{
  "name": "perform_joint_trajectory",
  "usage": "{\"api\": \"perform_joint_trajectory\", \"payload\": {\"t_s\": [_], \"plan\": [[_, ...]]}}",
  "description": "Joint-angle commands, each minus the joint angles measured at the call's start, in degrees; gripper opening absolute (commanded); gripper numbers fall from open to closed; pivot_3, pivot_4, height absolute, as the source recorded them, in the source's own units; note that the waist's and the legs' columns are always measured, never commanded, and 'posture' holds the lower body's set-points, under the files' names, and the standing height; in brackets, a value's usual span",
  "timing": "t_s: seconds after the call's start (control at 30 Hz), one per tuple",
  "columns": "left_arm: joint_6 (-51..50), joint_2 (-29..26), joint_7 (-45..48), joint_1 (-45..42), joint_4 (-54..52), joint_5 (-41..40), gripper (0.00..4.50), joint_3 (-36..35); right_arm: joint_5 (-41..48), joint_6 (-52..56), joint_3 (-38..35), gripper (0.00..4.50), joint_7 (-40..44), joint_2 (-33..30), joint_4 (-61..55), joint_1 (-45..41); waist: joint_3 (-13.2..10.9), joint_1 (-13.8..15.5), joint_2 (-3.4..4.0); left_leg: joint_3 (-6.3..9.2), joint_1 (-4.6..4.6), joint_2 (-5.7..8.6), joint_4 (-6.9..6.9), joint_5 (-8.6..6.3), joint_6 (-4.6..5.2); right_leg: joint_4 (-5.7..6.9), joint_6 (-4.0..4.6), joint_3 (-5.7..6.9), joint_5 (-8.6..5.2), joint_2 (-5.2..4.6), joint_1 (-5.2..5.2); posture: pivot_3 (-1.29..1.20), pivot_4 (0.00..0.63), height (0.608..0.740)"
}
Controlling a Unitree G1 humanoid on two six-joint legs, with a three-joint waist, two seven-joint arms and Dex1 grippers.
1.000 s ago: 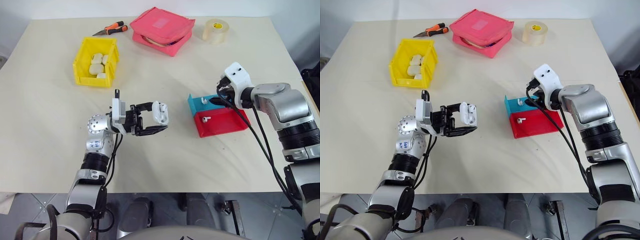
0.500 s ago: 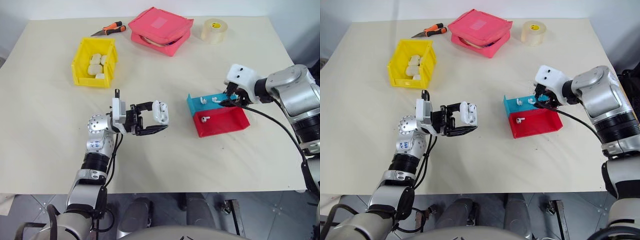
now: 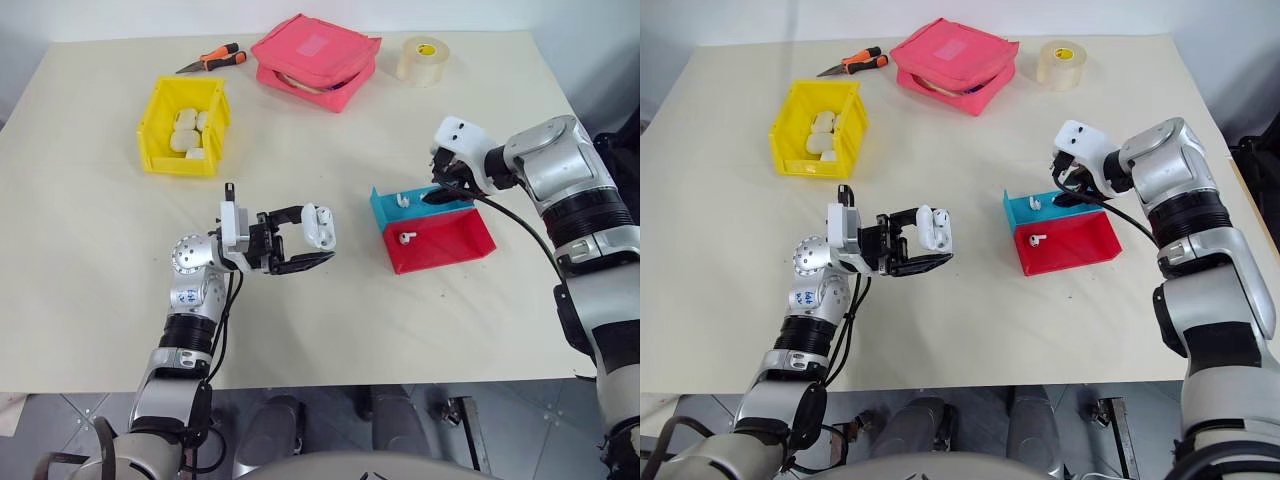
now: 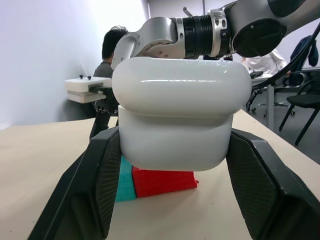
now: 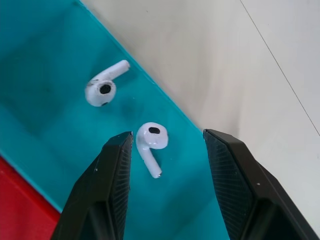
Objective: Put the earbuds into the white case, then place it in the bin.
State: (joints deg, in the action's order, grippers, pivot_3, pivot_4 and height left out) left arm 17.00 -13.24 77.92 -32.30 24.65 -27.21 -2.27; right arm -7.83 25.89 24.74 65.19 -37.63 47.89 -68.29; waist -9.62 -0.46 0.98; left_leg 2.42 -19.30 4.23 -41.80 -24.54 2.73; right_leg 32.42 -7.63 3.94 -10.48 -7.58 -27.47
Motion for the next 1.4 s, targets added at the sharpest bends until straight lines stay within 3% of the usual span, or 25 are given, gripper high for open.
{"api": "perform_joint_trajectory", "payload": {"t_s": [0.03,1.27,1.4], "plan": [[0.0,-0.3,-0.7,0.6,-2.7,-0.8,2.78,-0.3,-1.6,-1.6,-1.0,2.35,0.8,0.4,1.9,-2.2,0.0,-0.1,0.00,0.00,0.00,0.00,0.00,0.00,0.00,0.00,0.00,0.00,0.00,0.00,0.00,0.00,0.150,0.740],[0.2,-0.5,-2.5,1.9,-4.1,-0.7,2.78,-0.2,-5.3,-6.0,-2.3,2.35,1.5,5.5,10.7,-5.8,0.0,-1.3,0.03,0.01,0.00,0.00,-0.01,-0.01,-0.03,0.08,0.03,0.06,-0.02,-0.03,-0.04,0.00,0.150,0.740],[0.3,-0.5,-2.6,1.8,-4.0,-0.7,2.78,-0.3,-5.9,-6.6,-1.9,1.14,1.9,5.3,10.6,-5.5,0.0,-1.3,0.04,0.01,0.00,-0.01,-0.01,-0.01,-0.03,0.08,0.03,0.07,-0.02,-0.03,-0.04,0.00,0.150,0.740]]}}
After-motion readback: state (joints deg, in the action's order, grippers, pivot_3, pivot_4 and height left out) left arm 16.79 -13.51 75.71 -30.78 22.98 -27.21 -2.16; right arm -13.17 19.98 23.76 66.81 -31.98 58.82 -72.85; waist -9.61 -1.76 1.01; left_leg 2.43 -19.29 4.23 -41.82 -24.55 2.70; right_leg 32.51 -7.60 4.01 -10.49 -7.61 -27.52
